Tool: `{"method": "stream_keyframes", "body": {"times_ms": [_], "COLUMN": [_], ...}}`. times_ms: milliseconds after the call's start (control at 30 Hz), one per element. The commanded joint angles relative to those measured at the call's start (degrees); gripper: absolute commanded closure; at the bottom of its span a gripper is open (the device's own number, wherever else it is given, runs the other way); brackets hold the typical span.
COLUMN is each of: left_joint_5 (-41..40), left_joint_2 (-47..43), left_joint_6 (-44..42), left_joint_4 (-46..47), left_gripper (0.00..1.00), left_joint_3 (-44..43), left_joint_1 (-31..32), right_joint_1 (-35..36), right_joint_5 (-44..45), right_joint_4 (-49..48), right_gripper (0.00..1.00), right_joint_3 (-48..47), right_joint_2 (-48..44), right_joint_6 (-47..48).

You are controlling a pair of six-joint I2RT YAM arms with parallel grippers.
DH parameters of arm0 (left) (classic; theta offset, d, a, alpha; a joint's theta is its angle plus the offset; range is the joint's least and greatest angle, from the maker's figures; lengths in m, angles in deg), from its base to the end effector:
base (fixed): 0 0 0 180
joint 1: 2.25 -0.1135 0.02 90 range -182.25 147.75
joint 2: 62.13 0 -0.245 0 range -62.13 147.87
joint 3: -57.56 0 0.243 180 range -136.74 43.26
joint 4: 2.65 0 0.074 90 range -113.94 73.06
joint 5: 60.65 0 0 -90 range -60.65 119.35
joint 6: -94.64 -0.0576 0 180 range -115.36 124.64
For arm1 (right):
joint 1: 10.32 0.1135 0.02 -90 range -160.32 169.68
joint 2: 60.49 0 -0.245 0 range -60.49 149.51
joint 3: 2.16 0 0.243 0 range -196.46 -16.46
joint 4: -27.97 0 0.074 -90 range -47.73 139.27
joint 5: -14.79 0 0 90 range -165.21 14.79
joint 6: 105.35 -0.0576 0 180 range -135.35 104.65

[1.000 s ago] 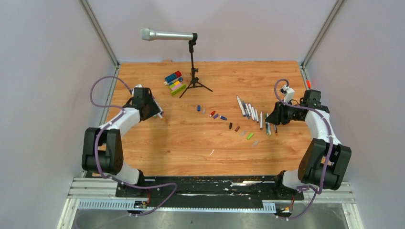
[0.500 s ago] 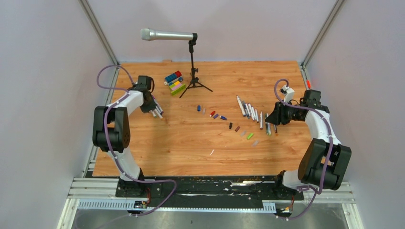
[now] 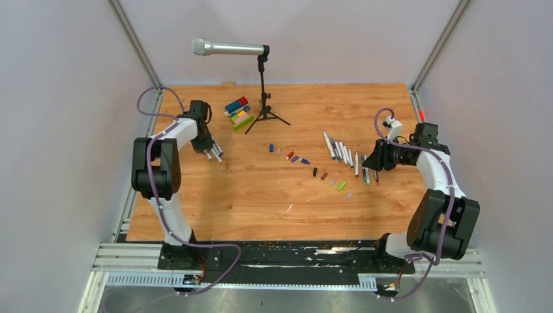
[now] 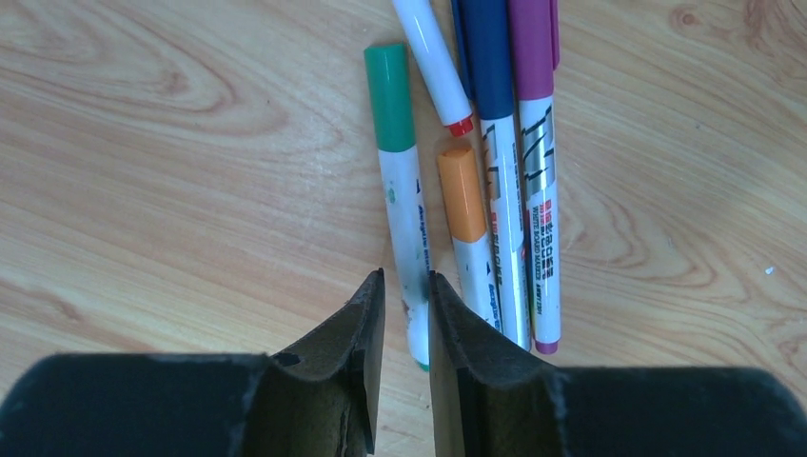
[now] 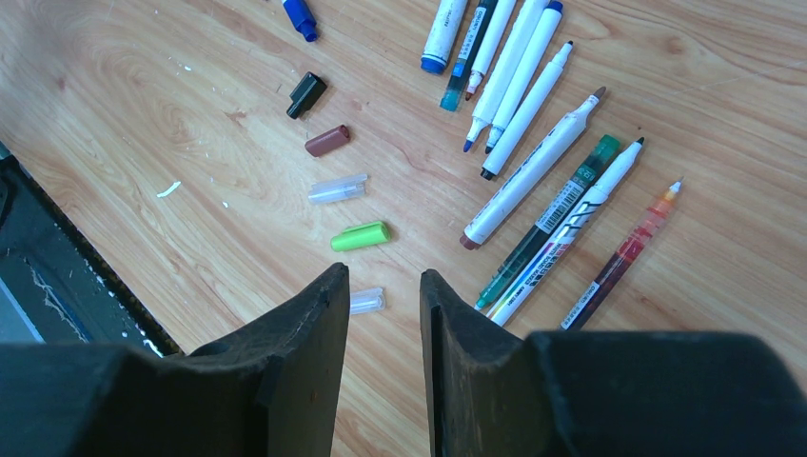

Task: Open the pen caps
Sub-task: Pick up the pen from the center of the board.

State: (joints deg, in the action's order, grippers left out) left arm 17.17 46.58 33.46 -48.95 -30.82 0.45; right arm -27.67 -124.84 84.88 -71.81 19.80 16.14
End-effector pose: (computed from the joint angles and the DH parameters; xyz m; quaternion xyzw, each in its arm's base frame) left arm 0.3783 -0.0057 0.1415 -0.2410 0.9437 0.0453 0.2220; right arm 0.2613 -0.0356 0.2073 -0.1907 0.8735 0.3018 0.3311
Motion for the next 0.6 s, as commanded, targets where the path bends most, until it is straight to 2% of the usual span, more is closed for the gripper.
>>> {"method": "stream_keyframes", "body": {"times_ms": [0, 333, 400, 500, 567], "left_joint_5": [1.1, 3.5, 3.6, 4.0, 4.2], "left_joint_2": [1.8, 2.7, 2.3, -0.5, -3.3], "left_joint_6": [-1.5, -1.7, -1.7, -1.6, -1.7], "left_joint_4": [-1.2, -0.6, -0.2, 0.2, 0.8], "left_gripper": [0.7, 0.69, 0.74, 0.89, 0.95], "left_joint_3": [-1.6, 0.2, 1.1, 2.8, 4.3], "left_joint_1": [-1.0, -2.5, -2.5, -4.7, -4.9], "right_joint_1": [-0.2, -0.2, -0.2, -0.2, -0.2], "right_joint_5": [-1.9, -2.1, -2.2, -2.4, -2.6], "right_joint_4": [-0.2, 0.0, 0.0, 0.0, 0.1], "right_gripper": [0.66, 0.66, 0.66, 0.66, 0.66], "right_joint_3": [-1.2, -1.3, -1.3, -1.3, -1.3], "right_joint_2": [-0.9, -1.1, -1.2, -1.3, -1.4], "right_joint_6": [1.4, 1.6, 1.6, 1.7, 1.7]}}
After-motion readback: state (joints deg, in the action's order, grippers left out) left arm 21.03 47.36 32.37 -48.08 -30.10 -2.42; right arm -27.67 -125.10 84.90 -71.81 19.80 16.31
